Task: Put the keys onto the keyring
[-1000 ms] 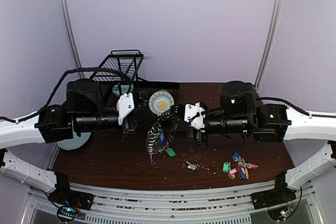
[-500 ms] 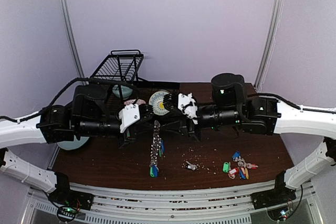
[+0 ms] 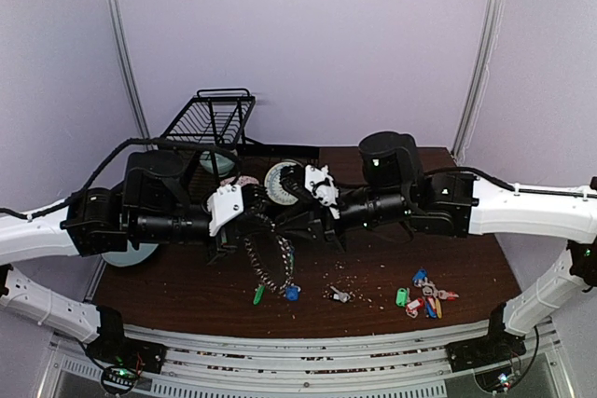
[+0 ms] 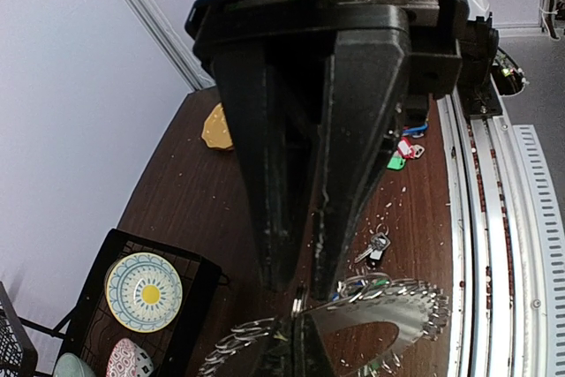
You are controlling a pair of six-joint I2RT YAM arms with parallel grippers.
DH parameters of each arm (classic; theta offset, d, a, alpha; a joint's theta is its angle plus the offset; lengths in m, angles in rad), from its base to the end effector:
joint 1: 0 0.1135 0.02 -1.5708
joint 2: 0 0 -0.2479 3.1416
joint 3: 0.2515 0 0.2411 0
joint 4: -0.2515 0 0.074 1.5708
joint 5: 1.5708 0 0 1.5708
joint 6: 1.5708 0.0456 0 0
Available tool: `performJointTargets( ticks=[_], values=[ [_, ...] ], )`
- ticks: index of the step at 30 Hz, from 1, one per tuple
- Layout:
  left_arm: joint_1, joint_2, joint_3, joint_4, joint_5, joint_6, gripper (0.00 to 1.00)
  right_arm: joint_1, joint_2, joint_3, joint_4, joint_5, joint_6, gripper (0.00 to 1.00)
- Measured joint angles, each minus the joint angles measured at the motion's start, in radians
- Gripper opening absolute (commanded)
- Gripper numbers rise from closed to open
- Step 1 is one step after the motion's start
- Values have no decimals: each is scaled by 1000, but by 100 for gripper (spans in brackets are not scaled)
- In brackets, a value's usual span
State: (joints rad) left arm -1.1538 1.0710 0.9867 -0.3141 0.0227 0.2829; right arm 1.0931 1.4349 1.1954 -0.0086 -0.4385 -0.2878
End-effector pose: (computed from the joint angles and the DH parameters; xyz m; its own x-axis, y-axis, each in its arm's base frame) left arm 0.1000 -0.2282 0.3248 0.1067 0.4483 -0.8875 0.9297 0.2714 0.2488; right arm 0.1388 0.3102 0.3337 0.1737 -0.2235 -0.9591 -0.9844 -0.0132 -0.1752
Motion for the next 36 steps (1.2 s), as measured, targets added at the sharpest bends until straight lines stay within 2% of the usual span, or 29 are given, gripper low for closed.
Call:
performJointTargets(
  ticks=[6,14,16,19,25,27,28,31,33,36],
  values=[
    [0,0,0,0,0,0,0,0,17,16,2,-17,-1,11],
    [0,0,-1,3,0,0,0,0,19,18,-23,-11,-6,16],
    [0,0,-2,3,1,0,0,0,19,18,-28,-10,-11,12],
    [0,0,-2,3,3,0,0,0,19,18,-27,-6,-19,0],
    [1,0,-5,8,8,-1,0,0,19,18,-28,-3,-19,0],
    [1,-7,-19,27,12,-4,23,-2,19,18,-27,-4,-15,0],
    [1,-12,-27,38,15,-5,26,-5,19,16,-24,-11,-9,0],
    [0,-54,-93,126,40,-23,28,-29,6,-23,48,-58,38,0],
    [0,-101,-157,189,50,-31,30,-54,-25,-101,156,-111,90,0],
    [0,-165,-260,293,65,-51,26,-77,-80,-225,323,-171,166,0]
  ],
)
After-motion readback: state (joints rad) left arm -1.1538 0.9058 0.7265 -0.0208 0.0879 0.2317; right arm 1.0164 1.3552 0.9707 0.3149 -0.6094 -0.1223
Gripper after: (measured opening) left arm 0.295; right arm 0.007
